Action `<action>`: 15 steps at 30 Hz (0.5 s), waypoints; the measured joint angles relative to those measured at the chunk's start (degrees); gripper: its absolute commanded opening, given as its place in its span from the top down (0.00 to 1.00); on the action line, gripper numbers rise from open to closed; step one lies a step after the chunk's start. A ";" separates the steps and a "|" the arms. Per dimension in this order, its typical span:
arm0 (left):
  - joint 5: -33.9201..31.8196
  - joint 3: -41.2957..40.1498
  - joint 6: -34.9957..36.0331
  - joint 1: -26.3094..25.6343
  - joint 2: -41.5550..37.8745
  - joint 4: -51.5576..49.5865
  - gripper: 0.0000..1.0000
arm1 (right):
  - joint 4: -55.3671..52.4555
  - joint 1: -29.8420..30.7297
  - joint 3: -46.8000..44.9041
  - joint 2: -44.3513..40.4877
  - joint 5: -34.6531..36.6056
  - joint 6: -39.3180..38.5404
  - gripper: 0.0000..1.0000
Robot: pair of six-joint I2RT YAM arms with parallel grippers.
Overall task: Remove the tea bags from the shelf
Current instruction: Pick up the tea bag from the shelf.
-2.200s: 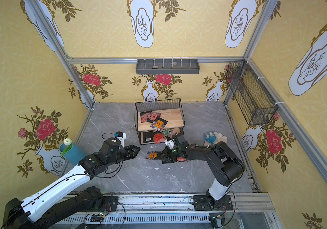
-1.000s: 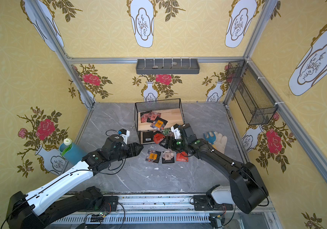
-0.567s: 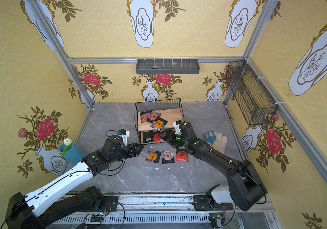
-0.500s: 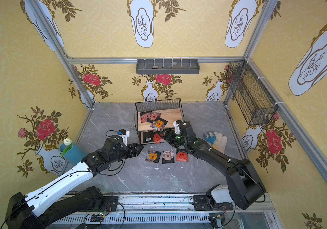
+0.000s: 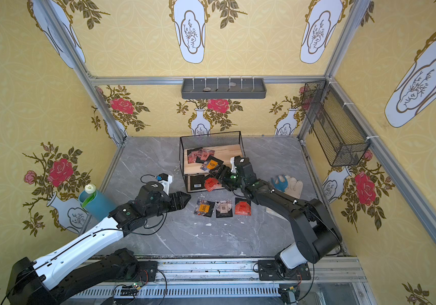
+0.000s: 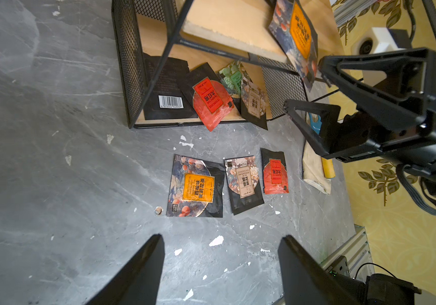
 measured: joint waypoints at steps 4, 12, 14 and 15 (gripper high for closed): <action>0.00 -0.02 0.00 0.00 -0.04 0.02 0.23 | 0.79 -0.24 0.50 1.11 0.24 1.27 0.31; -0.04 -0.02 0.22 0.07 -0.22 0.00 0.23 | 2.51 -0.46 1.18 3.28 1.11 1.66 0.39; -0.07 -0.02 0.24 0.07 -0.22 0.00 0.23 | 2.58 -0.48 1.20 3.61 1.09 1.70 0.45; -0.07 -0.02 0.26 0.07 -0.22 0.00 0.23 | 2.99 -0.48 1.20 3.74 1.05 1.92 0.48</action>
